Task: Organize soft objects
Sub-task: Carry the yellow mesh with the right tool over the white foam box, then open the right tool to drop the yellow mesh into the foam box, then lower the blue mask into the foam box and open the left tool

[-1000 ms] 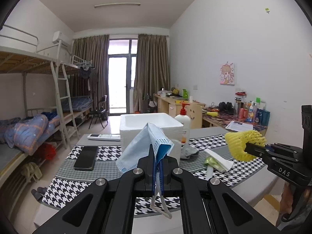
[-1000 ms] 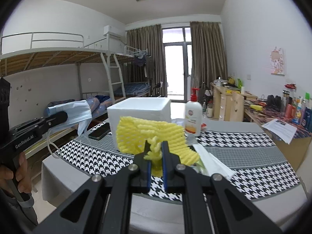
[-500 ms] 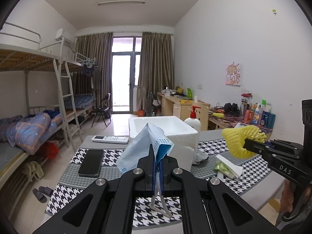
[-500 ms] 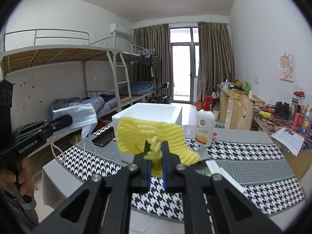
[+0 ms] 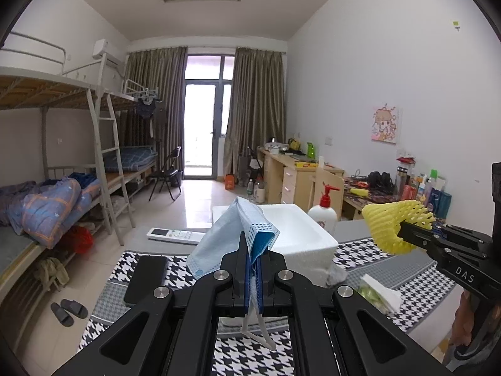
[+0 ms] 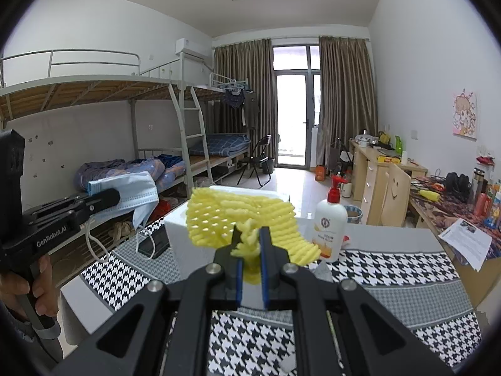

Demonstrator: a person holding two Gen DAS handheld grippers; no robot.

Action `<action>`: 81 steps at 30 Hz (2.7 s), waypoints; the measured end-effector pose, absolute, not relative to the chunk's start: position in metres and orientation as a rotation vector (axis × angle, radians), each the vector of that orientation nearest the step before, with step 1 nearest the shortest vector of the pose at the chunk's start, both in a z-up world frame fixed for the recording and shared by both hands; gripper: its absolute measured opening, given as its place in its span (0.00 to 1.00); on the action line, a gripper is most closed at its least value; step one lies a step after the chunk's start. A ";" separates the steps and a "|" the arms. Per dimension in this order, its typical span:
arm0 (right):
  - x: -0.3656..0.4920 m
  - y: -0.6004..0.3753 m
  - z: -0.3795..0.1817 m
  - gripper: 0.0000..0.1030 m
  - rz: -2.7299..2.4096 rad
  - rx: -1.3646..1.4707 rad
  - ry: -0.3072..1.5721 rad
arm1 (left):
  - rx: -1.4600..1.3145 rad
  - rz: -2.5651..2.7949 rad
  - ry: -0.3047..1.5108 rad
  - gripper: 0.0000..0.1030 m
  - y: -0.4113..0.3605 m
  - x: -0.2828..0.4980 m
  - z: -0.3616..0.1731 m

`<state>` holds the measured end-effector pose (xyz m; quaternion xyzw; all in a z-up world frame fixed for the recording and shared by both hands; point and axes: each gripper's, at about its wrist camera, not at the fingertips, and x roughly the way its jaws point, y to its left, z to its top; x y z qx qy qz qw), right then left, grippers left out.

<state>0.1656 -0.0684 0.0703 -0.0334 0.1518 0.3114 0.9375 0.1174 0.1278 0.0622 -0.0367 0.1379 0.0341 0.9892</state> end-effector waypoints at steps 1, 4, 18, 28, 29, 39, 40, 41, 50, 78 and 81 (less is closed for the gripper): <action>0.169 -0.068 0.072 0.11 0.636 -0.067 0.308 | -0.072 0.068 0.276 0.03 0.129 0.120 0.064; 0.177 -0.064 0.077 0.11 0.629 -0.067 0.301 | -0.062 0.074 0.276 0.03 0.127 0.125 0.067; 0.225 -0.038 0.079 0.11 0.620 -0.082 0.332 | -0.047 0.073 0.294 0.03 0.140 0.167 0.069; 0.251 -0.025 0.075 0.11 0.587 -0.099 0.375 | -0.041 0.052 0.306 0.03 0.145 0.197 0.069; 0.252 -0.023 0.075 0.11 0.587 -0.101 0.377 | -0.044 0.051 0.307 0.03 0.145 0.198 0.070; 0.255 0.008 0.076 0.11 0.649 -0.126 0.392 | -0.052 0.097 0.306 0.03 0.162 0.197 0.069; 0.255 0.011 0.075 0.11 0.657 -0.129 0.391 | -0.055 0.103 0.306 0.03 0.163 0.197 0.069; 0.255 0.014 0.075 0.11 0.664 -0.130 0.390 | -0.056 0.109 0.307 0.03 0.165 0.197 0.069; 0.266 0.023 0.071 0.12 0.673 -0.134 0.416 | -0.055 0.137 0.315 0.03 0.170 0.194 0.066; 0.262 0.001 0.072 0.80 0.667 -0.105 0.437 | -0.052 0.113 0.318 0.03 0.161 0.199 0.069; 0.262 -0.009 0.073 0.80 0.655 -0.095 0.433 | -0.042 0.098 0.315 0.03 0.153 0.203 0.071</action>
